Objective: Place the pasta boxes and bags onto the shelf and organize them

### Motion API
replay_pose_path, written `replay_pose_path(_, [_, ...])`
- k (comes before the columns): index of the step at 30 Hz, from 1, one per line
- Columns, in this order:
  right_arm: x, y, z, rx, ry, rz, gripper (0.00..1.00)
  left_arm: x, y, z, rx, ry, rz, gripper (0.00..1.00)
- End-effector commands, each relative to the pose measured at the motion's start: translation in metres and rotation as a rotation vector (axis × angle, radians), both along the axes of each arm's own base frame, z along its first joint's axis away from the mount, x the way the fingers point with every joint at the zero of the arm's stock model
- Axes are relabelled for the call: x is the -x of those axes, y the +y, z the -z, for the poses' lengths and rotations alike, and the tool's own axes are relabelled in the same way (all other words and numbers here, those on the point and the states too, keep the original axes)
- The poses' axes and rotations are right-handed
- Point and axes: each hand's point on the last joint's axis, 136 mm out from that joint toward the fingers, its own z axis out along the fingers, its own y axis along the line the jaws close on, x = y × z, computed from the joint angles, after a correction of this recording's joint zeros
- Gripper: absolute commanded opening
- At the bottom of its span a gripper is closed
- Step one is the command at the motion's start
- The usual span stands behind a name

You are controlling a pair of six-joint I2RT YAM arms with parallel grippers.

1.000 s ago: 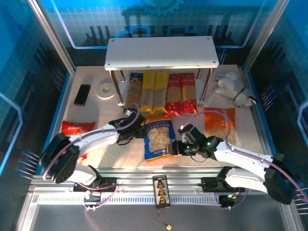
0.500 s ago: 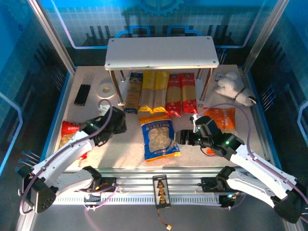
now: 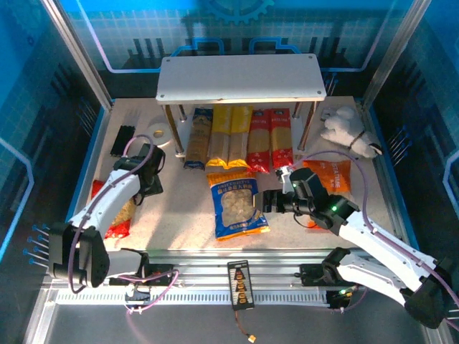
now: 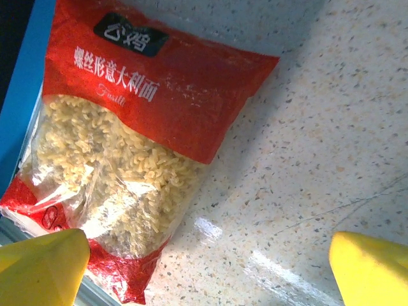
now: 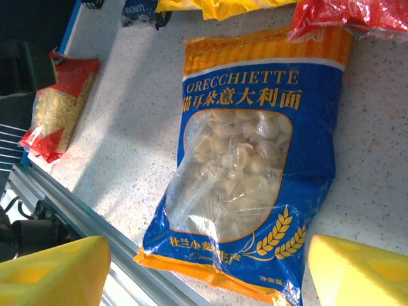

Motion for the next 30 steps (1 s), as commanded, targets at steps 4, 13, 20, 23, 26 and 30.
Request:
replay_pose_path(4, [-0.005, -0.004, -0.017, -0.051, -0.054, -0.024, 0.83, -0.001, 0.017, 0.018, 0.042, 0.110, -0.056, 0.99])
replay_pose_path(13, [-0.009, -0.011, -0.018, -0.084, -0.054, -0.008, 0.83, -0.004, 0.027, 0.055, 0.125, 0.208, -0.099, 0.99])
replay_pose_path(20, [-0.009, -0.019, -0.019, -0.092, -0.056, 0.008, 0.83, -0.006, 0.040, 0.068, 0.141, 0.280, -0.108, 0.92])
replay_pose_path(23, [-0.010, -0.024, -0.019, -0.096, -0.054, 0.021, 0.83, -0.007, 0.047, 0.071, 0.143, 0.312, -0.112, 0.76])
replay_pose_path(26, [-0.010, -0.028, -0.019, -0.095, -0.054, 0.031, 0.83, -0.008, 0.050, 0.074, 0.152, 0.331, -0.108, 0.68])
replay_pose_path(30, [-0.010, -0.031, -0.018, -0.099, -0.049, 0.041, 0.83, -0.009, 0.049, 0.080, 0.174, 0.347, -0.098, 0.32])
